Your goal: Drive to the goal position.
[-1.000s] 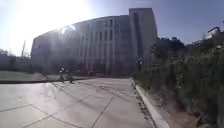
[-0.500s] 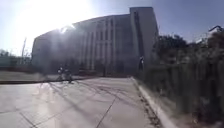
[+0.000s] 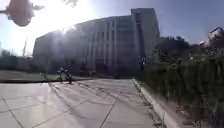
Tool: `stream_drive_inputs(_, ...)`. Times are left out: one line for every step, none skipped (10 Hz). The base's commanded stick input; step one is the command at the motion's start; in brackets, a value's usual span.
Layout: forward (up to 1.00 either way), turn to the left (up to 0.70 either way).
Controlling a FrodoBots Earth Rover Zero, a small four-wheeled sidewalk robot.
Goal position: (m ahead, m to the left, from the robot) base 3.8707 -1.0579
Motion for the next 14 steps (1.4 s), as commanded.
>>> stream_drive_inputs(0.70,-0.04)
stream_drive_inputs(0.70,-0.04)
stream_drive_inputs(0.70,-0.04)
stream_drive_inputs(0.70,-0.10)
stream_drive_inputs(0.70,-0.14)
stream_drive_inputs(0.70,-0.14)
stream_drive_inputs(0.70,-0.14)
stream_drive_inputs(0.70,-0.14)
stream_drive_inputs(0.70,-0.14)
stream_drive_inputs(0.70,-0.14)
stream_drive_inputs(0.70,-0.13)
stream_drive_inputs(0.70,-0.13)
stream_drive_inputs(0.70,-0.12)
stream_drive_inputs(0.70,-0.11)
